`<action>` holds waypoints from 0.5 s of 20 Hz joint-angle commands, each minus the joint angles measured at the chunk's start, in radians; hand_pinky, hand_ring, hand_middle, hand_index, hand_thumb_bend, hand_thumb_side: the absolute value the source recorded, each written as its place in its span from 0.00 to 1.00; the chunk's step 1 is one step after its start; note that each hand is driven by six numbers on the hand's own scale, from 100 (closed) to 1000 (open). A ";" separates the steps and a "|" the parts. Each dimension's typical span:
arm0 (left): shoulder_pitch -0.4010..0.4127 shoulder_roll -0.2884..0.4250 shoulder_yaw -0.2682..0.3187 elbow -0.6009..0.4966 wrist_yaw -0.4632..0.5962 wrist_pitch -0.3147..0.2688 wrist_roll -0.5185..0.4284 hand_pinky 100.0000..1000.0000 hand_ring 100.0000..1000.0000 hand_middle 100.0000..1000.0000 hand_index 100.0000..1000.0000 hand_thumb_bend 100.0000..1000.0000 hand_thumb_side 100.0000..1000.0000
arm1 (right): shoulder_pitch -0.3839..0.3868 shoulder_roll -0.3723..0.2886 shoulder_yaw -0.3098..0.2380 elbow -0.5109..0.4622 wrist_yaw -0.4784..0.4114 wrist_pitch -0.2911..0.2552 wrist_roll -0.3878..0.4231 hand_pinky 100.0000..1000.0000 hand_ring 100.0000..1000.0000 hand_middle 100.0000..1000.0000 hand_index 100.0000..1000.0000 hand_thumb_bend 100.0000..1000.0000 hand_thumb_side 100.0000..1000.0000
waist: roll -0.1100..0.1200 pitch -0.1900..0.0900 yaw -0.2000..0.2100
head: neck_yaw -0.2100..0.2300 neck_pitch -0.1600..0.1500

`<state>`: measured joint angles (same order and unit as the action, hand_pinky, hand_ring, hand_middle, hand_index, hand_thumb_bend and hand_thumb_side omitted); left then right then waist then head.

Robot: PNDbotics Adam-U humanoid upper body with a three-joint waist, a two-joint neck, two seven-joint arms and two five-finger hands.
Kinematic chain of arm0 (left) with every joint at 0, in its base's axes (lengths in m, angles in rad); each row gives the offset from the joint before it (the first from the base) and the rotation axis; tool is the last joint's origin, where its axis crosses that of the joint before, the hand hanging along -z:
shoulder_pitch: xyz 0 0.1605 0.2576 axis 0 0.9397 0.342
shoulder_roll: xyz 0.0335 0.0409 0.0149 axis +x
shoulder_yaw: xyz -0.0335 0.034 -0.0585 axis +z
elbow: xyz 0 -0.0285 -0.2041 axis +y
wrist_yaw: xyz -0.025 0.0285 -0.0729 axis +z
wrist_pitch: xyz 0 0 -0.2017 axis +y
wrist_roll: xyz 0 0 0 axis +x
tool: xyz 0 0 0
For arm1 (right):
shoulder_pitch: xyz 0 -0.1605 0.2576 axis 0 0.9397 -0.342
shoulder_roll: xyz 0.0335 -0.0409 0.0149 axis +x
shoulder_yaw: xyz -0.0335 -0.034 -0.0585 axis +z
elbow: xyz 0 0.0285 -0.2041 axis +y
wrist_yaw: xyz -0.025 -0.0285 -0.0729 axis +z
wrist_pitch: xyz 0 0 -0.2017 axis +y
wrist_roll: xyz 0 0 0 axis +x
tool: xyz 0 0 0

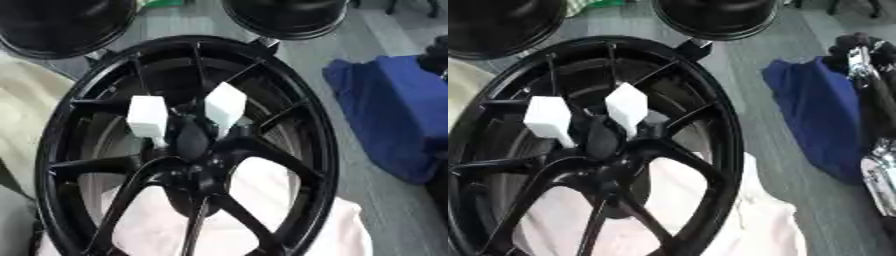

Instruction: Pull the pin out of the wheel hub.

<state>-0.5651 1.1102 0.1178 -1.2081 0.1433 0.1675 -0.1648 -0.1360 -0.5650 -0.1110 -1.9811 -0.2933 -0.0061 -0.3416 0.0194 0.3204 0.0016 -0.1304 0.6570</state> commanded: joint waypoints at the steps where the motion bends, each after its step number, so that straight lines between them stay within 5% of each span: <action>1: 0.007 0.039 0.026 0.008 0.000 -0.003 0.008 0.77 0.43 0.39 0.57 0.00 0.18 | -0.008 -0.022 -0.013 -0.019 0.005 -0.001 -0.007 0.74 0.62 0.55 0.63 0.00 0.54 | 0.000 -0.017 0.001 | -0.001 -0.014; 3: 0.016 0.036 0.026 0.013 -0.004 -0.002 0.007 0.77 0.43 0.40 0.58 0.00 0.20 | -0.008 -0.021 -0.013 -0.019 0.005 -0.001 -0.009 0.74 0.62 0.55 0.63 0.00 0.54 | -0.002 -0.015 0.001 | -0.001 -0.015; 4: 0.019 0.035 0.026 0.014 -0.005 -0.003 0.005 0.80 0.48 0.46 0.65 0.05 0.34 | -0.009 -0.021 -0.013 -0.019 0.005 -0.001 -0.009 0.74 0.62 0.55 0.63 0.00 0.54 | -0.002 -0.014 0.001 | 0.000 -0.015; 5: 0.023 0.035 0.024 0.009 -0.008 -0.012 -0.004 0.88 0.60 0.59 0.80 0.33 0.56 | -0.009 -0.021 -0.013 -0.019 0.005 -0.001 -0.009 0.74 0.62 0.55 0.63 0.00 0.54 | -0.002 -0.014 0.002 | 0.000 -0.016; 7: 0.028 0.037 0.021 -0.003 -0.030 -0.047 -0.031 0.98 0.76 0.74 0.89 0.60 0.71 | -0.010 -0.022 -0.012 -0.019 0.004 -0.001 -0.009 0.74 0.62 0.55 0.63 0.00 0.54 | -0.003 -0.013 0.002 | 0.001 -0.016; 8: 0.031 0.037 0.021 -0.005 -0.043 -0.063 -0.047 1.00 0.80 0.78 0.91 0.87 0.88 | -0.011 -0.022 -0.011 -0.019 0.004 -0.001 -0.008 0.74 0.62 0.55 0.63 0.00 0.54 | -0.004 -0.013 0.003 | 0.001 -0.016; 10: 0.034 0.039 0.022 -0.002 -0.069 -0.082 -0.070 1.00 0.82 0.79 0.92 0.96 0.95 | -0.013 -0.023 -0.010 -0.019 0.004 -0.001 -0.008 0.73 0.62 0.55 0.63 0.00 0.54 | -0.004 -0.013 0.004 | 0.001 -0.015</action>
<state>-0.5259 1.1087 0.1181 -1.1976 0.0900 0.1008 -0.2225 -0.1405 -0.5649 -0.1112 -1.9811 -0.2933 -0.0047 -0.3478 0.0155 0.3230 0.0035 -0.1299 0.6555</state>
